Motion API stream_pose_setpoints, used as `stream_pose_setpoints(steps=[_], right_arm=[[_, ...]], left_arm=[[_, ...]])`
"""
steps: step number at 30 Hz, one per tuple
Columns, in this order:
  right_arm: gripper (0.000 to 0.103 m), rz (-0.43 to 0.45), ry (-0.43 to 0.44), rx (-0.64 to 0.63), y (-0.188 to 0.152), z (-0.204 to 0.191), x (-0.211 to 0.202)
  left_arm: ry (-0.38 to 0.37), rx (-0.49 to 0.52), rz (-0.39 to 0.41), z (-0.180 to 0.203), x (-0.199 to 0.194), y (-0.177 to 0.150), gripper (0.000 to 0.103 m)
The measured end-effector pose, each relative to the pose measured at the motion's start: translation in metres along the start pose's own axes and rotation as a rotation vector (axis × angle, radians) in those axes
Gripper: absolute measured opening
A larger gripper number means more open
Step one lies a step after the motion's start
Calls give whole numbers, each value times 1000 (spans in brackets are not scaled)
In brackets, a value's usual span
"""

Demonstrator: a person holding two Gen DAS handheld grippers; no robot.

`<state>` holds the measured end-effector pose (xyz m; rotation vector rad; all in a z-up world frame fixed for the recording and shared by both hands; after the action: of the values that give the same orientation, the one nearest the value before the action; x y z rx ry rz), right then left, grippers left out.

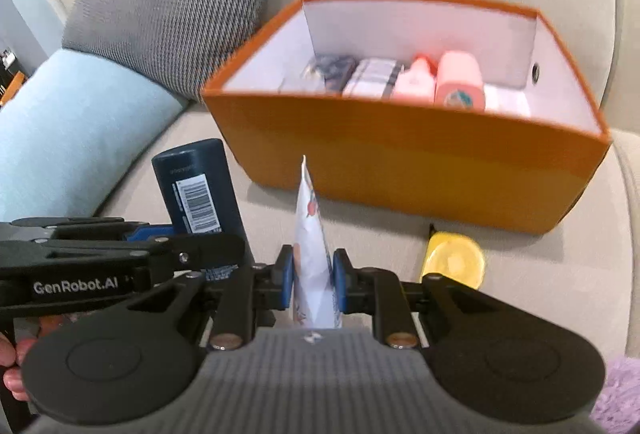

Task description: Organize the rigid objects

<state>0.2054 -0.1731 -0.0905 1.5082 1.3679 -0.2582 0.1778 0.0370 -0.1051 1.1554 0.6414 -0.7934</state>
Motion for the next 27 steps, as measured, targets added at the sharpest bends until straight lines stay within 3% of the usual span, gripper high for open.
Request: stream_pose_setpoints(steps=[8,15,19,27], right_arm=[[21,76,-15,-51,35,-5,-43],[21,142,-64,-37,86,28,-70],[21,129,-131,-53,110,56,-70],[21,-41,-196,-10,137,120,-21]], left_arm=[[-87,12,64,25,-27,53,38],[-150,68,74,55,-24,107,38],[-198,110,34,80,4,132,38],[-217,149,-114,108,107,145,38]])
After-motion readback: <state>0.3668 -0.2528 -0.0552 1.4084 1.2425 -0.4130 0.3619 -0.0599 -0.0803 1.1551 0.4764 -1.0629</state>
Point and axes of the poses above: each gripper's, at about its wrist camera, not at the fingertips, and x roughly the way its jaws point, z to its right, y to its top, the point moved 6 cm from there along x, roughly the way its jaws point, and after that the axes turned 12 degrees about y, right-handed, at the moved point
